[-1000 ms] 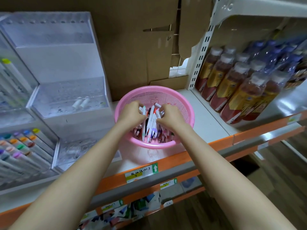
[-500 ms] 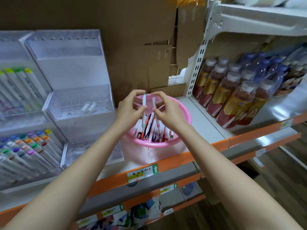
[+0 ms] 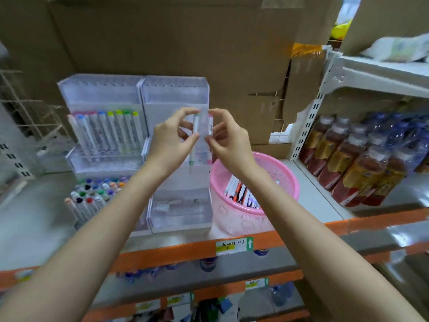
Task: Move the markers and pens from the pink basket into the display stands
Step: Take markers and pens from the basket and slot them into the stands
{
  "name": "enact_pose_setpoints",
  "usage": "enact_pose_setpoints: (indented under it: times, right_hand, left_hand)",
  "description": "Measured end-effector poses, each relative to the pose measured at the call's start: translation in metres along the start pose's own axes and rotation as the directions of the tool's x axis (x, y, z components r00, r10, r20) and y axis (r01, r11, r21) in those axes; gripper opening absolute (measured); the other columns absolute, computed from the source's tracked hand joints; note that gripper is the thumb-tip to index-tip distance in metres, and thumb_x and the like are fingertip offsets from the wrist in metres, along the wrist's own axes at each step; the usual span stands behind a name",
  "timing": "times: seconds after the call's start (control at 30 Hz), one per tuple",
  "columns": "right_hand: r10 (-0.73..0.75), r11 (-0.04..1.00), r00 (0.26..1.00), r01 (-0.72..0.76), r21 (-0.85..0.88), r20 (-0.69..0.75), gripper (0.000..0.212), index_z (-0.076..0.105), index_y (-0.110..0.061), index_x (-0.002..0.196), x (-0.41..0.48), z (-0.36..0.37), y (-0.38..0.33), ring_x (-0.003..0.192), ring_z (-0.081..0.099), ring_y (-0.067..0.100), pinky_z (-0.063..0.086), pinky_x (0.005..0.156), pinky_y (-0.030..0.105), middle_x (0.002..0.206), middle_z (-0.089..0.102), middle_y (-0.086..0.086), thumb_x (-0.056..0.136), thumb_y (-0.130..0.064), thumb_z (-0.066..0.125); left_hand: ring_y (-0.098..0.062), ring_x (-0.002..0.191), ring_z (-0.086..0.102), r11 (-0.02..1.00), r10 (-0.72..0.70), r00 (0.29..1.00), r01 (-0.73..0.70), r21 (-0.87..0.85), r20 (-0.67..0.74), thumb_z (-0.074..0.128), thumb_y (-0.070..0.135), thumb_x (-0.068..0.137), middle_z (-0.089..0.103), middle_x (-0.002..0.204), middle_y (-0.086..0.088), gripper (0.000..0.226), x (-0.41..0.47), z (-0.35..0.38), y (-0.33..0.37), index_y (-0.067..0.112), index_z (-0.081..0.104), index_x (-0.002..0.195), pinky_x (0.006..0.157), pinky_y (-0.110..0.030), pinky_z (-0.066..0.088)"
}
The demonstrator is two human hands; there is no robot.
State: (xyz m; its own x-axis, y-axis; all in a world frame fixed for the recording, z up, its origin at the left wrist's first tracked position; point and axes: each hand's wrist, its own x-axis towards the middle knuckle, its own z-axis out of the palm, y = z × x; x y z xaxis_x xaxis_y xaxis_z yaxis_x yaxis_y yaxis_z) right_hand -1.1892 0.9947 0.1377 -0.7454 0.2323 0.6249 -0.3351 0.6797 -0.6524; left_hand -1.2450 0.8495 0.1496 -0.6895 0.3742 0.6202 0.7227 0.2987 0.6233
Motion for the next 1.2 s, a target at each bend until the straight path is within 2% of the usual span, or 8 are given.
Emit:
enact_pose_setpoints:
  times: [0.17, 0.3, 0.47, 0.57, 0.67, 0.77, 0.93, 1.2]
  right_hand:
    - [-0.064, 0.997, 0.997, 0.062, 0.034, 0.043, 0.044, 0.054, -0.014, 0.125, 0.018, 0.046, -0.033, 0.065, 0.061, 0.013, 0.054, 0.069, 0.032, 0.072, 0.052, -0.007, 0.083, -0.007, 0.069]
    - [-0.096, 0.992, 0.993, 0.089, 0.094, 0.073, 0.044, 0.053, -0.013, 0.125, 0.033, 0.086, -0.059, 0.066, 0.061, 0.018, 0.055, 0.066, 0.038, 0.073, 0.051, -0.006, 0.084, -0.007, 0.069]
    - [-0.101, 0.989, 0.993, 0.092, 0.119, 0.064, 0.045, 0.051, -0.015, 0.125, 0.051, 0.121, -0.081, 0.066, 0.060, 0.019, 0.055, 0.062, 0.038, 0.077, 0.054, 0.001, 0.085, -0.008, 0.069]
    - [-0.100, 0.991, 0.993, 0.093, 0.096, 0.064, 0.045, 0.050, -0.016, 0.126, 0.062, 0.140, -0.089, 0.065, 0.060, 0.021, 0.053, 0.060, 0.032, 0.075, 0.054, 0.002, 0.086, -0.007, 0.068]
    - [-0.091, 0.994, 0.995, 0.089, 0.070, 0.033, 0.044, 0.051, -0.017, 0.125, 0.070, 0.157, -0.089, 0.064, 0.059, 0.017, 0.051, 0.060, 0.024, 0.077, 0.051, -0.003, 0.086, -0.007, 0.068]
    - [-0.119, 0.992, 0.992, 0.120, 0.033, -0.031, 0.040, 0.055, -0.014, 0.121, 0.075, 0.171, -0.089, 0.063, 0.056, 0.006, 0.044, 0.058, 0.008, 0.089, 0.054, 0.003, 0.085, -0.007, 0.070]
    - [-0.132, 0.991, 0.988, 0.133, 0.001, -0.077, 0.036, 0.056, -0.013, 0.118, 0.078, 0.187, -0.088, 0.063, 0.057, 0.009, 0.045, 0.061, 0.011, 0.091, 0.053, 0.000, 0.084, -0.007, 0.070]
    - [-0.159, 0.987, 0.978, 0.154, -0.047, -0.134, 0.037, 0.058, -0.011, 0.117, 0.080, 0.197, -0.086, 0.065, 0.058, 0.002, 0.045, 0.064, 0.007, 0.092, 0.054, 0.000, 0.083, -0.006, 0.072]
  left_hand:
    - [-0.009, 0.072, 0.062, 0.998, -0.040, 0.996, 0.043, 0.043, -0.084, 0.070, 0.013, 0.083, 0.061, 0.087, 0.002, 0.041, -0.007, -0.056, -0.021, 0.024, 0.055, 0.119, 0.067, -0.028, 0.055]
    - [-0.006, 0.074, 0.062, 0.995, -0.054, 0.988, 0.066, 0.073, -0.147, 0.070, 0.013, 0.084, 0.061, 0.087, 0.002, 0.040, -0.007, -0.099, -0.041, 0.024, 0.055, 0.119, 0.067, -0.021, 0.050]
    - [-0.005, 0.074, 0.061, 0.996, -0.017, 0.978, 0.036, 0.085, -0.209, 0.069, 0.014, 0.085, 0.059, 0.089, 0.006, 0.038, 0.004, -0.135, -0.061, 0.023, 0.055, 0.118, 0.070, -0.024, 0.051]
    - [-0.011, 0.073, 0.063, 0.998, 0.013, 0.979, 0.001, 0.068, -0.205, 0.069, 0.013, 0.085, 0.060, 0.090, 0.004, 0.037, 0.015, -0.150, -0.075, 0.023, 0.055, 0.118, 0.069, -0.027, 0.054]
    - [-0.010, 0.073, 0.062, 0.998, 0.049, 0.973, -0.038, 0.053, -0.224, 0.069, 0.011, 0.084, 0.058, 0.091, 0.006, 0.038, 0.022, -0.158, -0.087, 0.022, 0.055, 0.117, 0.066, -0.018, 0.053]
    - [-0.009, 0.078, 0.062, 0.994, 0.100, 0.970, -0.090, 0.056, -0.222, 0.070, 0.011, 0.084, 0.058, 0.093, 0.004, 0.039, 0.027, -0.164, -0.099, 0.019, 0.054, 0.119, 0.066, -0.014, 0.052]
    - [-0.004, 0.077, 0.060, 0.988, 0.153, 0.971, -0.146, 0.054, -0.185, 0.071, 0.010, 0.083, 0.057, 0.093, 0.004, 0.040, 0.035, -0.167, -0.112, 0.016, 0.055, 0.119, 0.068, -0.011, 0.050]
    - [-0.005, 0.078, 0.063, 0.991, 0.128, 0.983, -0.131, -0.015, -0.130, 0.072, 0.011, 0.083, 0.059, 0.089, 0.005, 0.037, 0.035, -0.164, -0.132, 0.017, 0.056, 0.116, 0.071, -0.016, 0.054]
